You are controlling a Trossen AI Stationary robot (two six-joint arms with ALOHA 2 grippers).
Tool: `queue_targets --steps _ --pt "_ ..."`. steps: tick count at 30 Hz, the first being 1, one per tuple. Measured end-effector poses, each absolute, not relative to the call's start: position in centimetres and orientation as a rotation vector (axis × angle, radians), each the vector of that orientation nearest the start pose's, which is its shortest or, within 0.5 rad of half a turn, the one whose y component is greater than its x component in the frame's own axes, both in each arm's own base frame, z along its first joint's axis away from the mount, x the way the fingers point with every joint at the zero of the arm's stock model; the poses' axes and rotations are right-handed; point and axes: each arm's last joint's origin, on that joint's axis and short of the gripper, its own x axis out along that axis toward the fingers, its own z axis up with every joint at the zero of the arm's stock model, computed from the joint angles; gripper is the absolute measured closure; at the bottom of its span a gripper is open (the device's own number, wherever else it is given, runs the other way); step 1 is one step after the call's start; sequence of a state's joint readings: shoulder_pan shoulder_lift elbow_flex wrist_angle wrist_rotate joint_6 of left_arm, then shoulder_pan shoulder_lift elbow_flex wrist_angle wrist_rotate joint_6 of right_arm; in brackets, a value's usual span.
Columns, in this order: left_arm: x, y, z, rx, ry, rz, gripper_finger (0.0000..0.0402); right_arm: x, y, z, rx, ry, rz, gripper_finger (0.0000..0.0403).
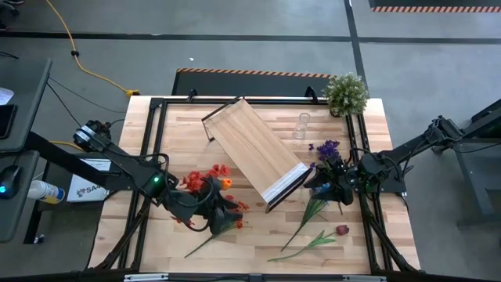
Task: Pick and place flowers into a vace then onto a shelf
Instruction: Put the red flowers into the bottom transparent vase
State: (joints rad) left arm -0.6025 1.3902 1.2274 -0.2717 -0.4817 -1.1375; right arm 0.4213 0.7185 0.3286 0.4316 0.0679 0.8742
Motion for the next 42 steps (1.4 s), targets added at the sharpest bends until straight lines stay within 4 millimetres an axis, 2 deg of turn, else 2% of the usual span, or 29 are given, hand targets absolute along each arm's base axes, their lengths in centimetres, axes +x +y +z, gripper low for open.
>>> queue_targets --steps 9,33,42 --pt "25.9 -16.2 34.7 -0.921 0.371 0.116 0.0119 15.3 6.7 24.4 0.873 0.122 0.359 0.0059" --pt "25.5 -16.3 34.1 -0.852 0.525 0.017 0.0119 15.3 6.7 24.4 0.87 0.126 0.37 0.0059" --pt "26.0 -15.1 34.2 -0.851 0.573 -0.028 0.0119 15.3 6.7 24.4 0.872 0.124 0.363 0.0059"
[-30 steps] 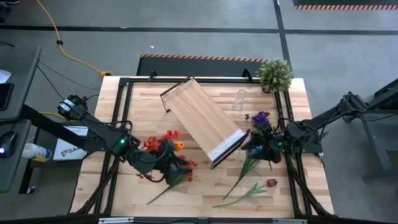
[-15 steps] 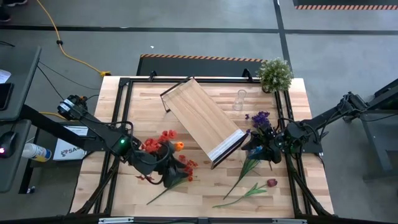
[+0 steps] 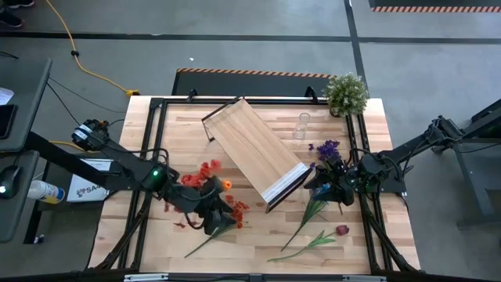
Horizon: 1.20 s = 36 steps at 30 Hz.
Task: Pick and place flowers into a vace then onto a shelf
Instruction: Put the red flowers into the bottom transparent vase
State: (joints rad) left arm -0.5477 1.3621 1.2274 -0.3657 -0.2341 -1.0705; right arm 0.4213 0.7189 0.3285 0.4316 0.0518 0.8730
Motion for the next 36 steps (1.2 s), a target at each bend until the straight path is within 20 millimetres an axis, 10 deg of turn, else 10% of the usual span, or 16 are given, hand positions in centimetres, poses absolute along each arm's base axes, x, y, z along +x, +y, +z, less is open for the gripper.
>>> queue_targets --steps 28,36 --pt "26.0 -14.5 33.8 -0.859 0.742 -0.156 0.0119 15.3 6.7 24.4 0.881 0.125 0.362 0.0059" --pt "25.1 -13.9 36.4 -0.799 0.801 -0.077 0.0119 15.3 6.7 24.4 0.882 0.125 0.362 0.0059"
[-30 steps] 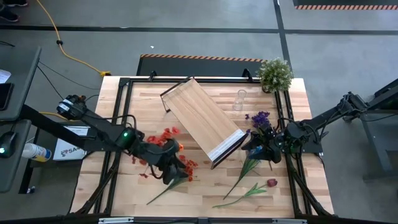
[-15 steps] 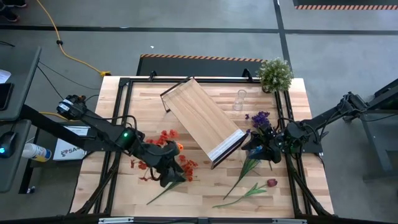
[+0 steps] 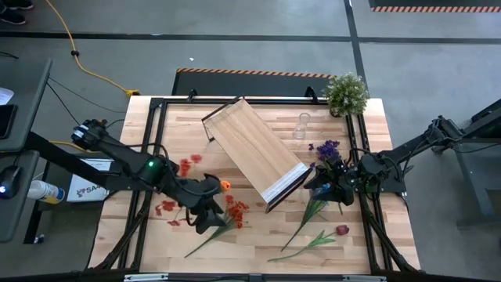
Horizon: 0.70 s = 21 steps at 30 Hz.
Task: Pick and place flowers into a vace then onto a shelf
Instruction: Put the red flowers into the bottom transparent vase
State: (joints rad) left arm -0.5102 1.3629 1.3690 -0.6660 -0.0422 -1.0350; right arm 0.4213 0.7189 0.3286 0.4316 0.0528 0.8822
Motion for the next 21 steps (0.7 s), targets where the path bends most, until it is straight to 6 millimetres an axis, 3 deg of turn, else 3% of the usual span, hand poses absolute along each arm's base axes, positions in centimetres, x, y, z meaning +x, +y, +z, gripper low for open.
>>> queue_targets --steps 3,21 --pt "24.9 -13.8 36.8 -0.78 0.795 -0.064 0.0119 15.3 6.7 24.4 0.882 0.124 0.361 0.0059" --pt "25.9 -13.2 35.1 -0.781 0.929 -0.027 0.0119 15.3 6.6 24.5 0.885 0.106 0.351 0.0059"
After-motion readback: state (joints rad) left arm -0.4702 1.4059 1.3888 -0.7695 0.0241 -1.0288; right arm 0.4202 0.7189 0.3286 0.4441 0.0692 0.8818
